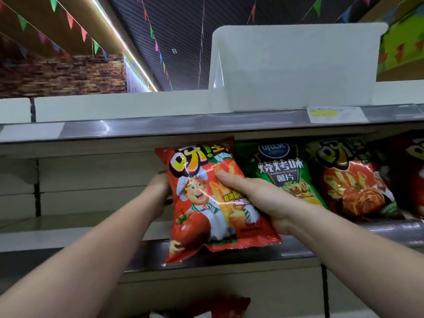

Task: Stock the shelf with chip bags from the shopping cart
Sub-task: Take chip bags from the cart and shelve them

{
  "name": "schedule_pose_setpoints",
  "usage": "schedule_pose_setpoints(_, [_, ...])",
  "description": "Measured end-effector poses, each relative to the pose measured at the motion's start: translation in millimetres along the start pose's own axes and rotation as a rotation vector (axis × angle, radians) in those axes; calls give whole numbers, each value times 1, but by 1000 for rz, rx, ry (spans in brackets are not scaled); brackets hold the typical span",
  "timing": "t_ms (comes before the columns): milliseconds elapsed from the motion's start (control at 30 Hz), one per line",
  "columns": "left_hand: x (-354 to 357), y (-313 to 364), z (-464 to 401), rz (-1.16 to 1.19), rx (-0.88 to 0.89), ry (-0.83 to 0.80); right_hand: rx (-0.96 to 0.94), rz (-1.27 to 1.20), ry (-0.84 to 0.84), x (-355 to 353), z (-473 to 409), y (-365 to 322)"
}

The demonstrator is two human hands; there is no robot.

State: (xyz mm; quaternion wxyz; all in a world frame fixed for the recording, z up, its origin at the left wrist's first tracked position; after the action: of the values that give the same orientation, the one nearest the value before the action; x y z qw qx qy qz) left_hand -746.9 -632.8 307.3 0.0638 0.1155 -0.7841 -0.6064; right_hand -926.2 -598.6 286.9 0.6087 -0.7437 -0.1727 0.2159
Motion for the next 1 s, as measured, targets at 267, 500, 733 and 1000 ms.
schedule_pose_setpoints(267, [-8, 1, 20, -46, 16, -61, -91, 6, 159, -2, -45, 10])
schedule_pose_setpoints(500, [18, -12, 11, -124, 44, -157, -123, 568, 358, -14, -32, -11])
schedule_pose_setpoints(733, [25, -8, 18, -53, 140, -104, -200, 578, 482, -29, -22, -13])
schedule_pose_setpoints(1000, [14, -13, 18, -95, 143, -42, -201, 608, 492, -30, -24, -13])
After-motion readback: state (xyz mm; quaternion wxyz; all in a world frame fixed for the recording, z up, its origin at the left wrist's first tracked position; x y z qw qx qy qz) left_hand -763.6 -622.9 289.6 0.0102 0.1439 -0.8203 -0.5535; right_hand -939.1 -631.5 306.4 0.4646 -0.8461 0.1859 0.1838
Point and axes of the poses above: each hand's wrist, its own z-axis away from the middle knuckle, its own x-axis out of the palm, y = z × x, the point moved 9 cm from there along -z, towards the middle knuckle, and after that the axes turned 5 degrees about -y, right-handed, at the moved point
